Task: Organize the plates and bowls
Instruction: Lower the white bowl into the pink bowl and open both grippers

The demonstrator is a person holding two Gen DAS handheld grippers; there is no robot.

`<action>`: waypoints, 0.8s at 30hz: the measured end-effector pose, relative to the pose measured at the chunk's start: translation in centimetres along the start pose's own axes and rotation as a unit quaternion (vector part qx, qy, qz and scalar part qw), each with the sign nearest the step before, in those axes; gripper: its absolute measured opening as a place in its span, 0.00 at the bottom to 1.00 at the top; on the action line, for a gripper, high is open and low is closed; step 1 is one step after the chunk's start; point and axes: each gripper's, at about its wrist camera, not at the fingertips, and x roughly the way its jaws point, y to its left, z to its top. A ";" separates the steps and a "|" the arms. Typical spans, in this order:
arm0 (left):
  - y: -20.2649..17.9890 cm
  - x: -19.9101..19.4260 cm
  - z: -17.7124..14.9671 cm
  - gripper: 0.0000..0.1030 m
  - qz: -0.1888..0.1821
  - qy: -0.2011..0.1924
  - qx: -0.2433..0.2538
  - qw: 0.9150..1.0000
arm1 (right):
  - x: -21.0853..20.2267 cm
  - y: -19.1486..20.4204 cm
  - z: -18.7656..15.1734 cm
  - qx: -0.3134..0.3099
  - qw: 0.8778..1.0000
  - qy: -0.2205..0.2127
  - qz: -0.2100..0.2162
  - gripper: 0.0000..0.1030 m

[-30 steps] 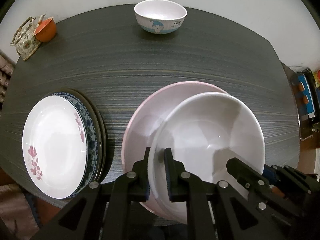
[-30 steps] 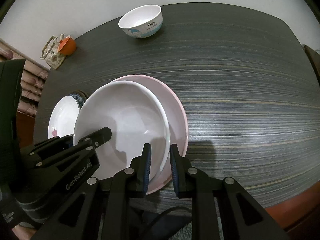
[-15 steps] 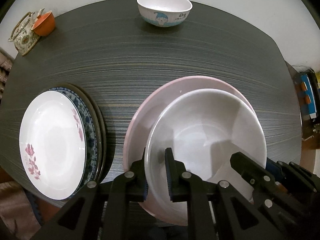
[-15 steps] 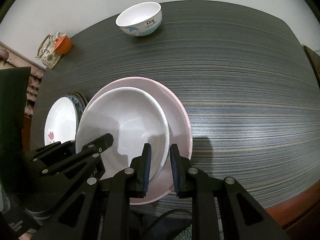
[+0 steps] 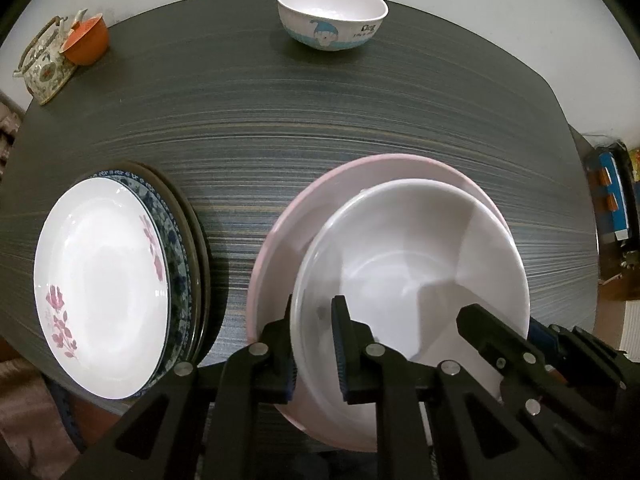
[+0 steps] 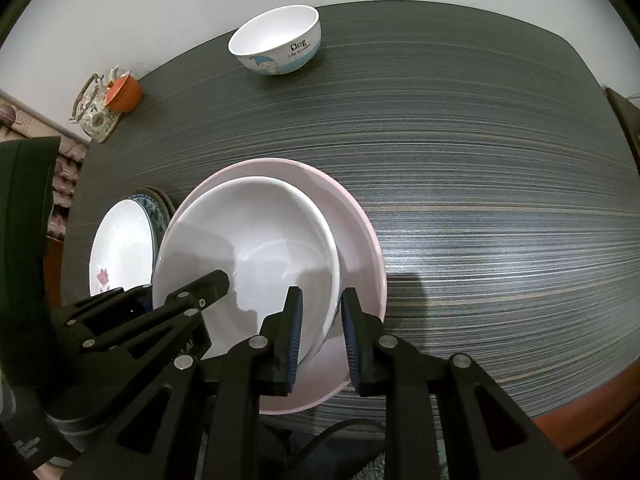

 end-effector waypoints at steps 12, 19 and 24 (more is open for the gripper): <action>0.5 0.4 1.0 0.25 -0.014 0.029 -0.017 0.999 | -0.3 -0.4 0.4 0.007 1.000 -0.011 0.000 0.23; 0.7 0.3 1.1 0.26 -0.013 0.025 -0.015 0.999 | -0.5 -0.7 0.5 0.009 1.000 -0.014 0.008 0.23; 0.5 -0.2 0.9 0.26 -0.011 0.019 -0.009 1.000 | -0.7 -0.6 0.2 0.005 1.000 -0.018 0.007 0.24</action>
